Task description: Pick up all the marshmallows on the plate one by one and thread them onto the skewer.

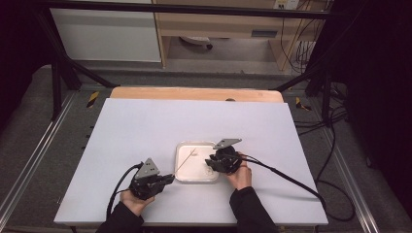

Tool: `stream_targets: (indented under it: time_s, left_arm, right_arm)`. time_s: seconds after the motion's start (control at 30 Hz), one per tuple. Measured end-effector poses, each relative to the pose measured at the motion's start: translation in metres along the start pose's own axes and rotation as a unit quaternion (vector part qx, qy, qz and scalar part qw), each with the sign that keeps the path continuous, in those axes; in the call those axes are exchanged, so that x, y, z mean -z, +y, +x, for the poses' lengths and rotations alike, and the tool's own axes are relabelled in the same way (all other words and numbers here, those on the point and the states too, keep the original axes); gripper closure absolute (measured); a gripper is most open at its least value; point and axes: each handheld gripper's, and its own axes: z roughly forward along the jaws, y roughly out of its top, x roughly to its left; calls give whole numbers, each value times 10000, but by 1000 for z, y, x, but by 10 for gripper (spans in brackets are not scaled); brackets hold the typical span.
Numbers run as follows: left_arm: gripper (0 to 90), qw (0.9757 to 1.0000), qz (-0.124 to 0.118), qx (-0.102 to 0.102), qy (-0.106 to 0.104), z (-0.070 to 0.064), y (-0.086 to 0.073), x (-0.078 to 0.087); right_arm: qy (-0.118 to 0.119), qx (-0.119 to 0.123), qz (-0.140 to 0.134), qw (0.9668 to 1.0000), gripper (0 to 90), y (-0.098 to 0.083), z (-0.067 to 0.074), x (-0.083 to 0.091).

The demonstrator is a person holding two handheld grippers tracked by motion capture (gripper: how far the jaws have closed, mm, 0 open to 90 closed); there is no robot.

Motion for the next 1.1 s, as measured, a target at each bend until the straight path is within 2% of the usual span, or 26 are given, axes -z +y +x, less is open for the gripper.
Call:
stream_targets:
  time_s: [0.17,0.23,0.27,0.37,0.4,0.5,0.63,0.83,0.87,0.9,0.93,1.03,1.1]
  left_arm:
    - [880,10000,-20,-19,-23,-2,0,0]
    - [880,10000,-36,-17,-32,-2,0,0]
    - [880,10000,-41,-17,-39,-3,0,0]
    - [880,9999,-65,-51,-67,-5,0,0]
    - [880,9999,-72,-57,-70,-5,0,0]
    - [880,9999,-107,-80,-101,-8,1,0]
    - [880,9997,-150,-99,-143,-11,1,0]
    - [880,9994,-229,-148,-197,-15,1,-1]
    - [880,9994,-233,-177,-196,-16,2,0]
    - [880,9993,-254,-171,-206,-16,2,-1]
    - [880,9992,-264,-186,-218,-17,2,-1]
    - [880,9992,-287,-188,-222,-18,2,-1]
    - [880,9991,-306,-195,-227,-18,2,0]
  right_arm:
    - [131,-39,-164,9998,707,6,-1,13]
    - [297,-102,-305,9990,708,10,-2,23]
    - [297,-102,-305,9990,708,10,-2,23]
    - [534,-223,-518,9970,710,14,-3,38]
    - [534,-223,-518,9970,710,14,-3,38]
    - [767,-358,-750,9936,711,17,-5,51]
    - [901,-403,-911,9909,711,18,-6,60]
    - [1229,-576,-1323,9819,711,22,-7,76]
    - [1301,-622,-1395,9797,711,22,-6,78]
    - [1453,-711,-1532,9749,711,24,-6,81]
    - [1453,-711,-1532,9749,711,24,-6,81]
    - [1646,-841,-1722,9676,711,26,-7,82]
    - [1732,-922,-1793,9640,711,28,-7,82]
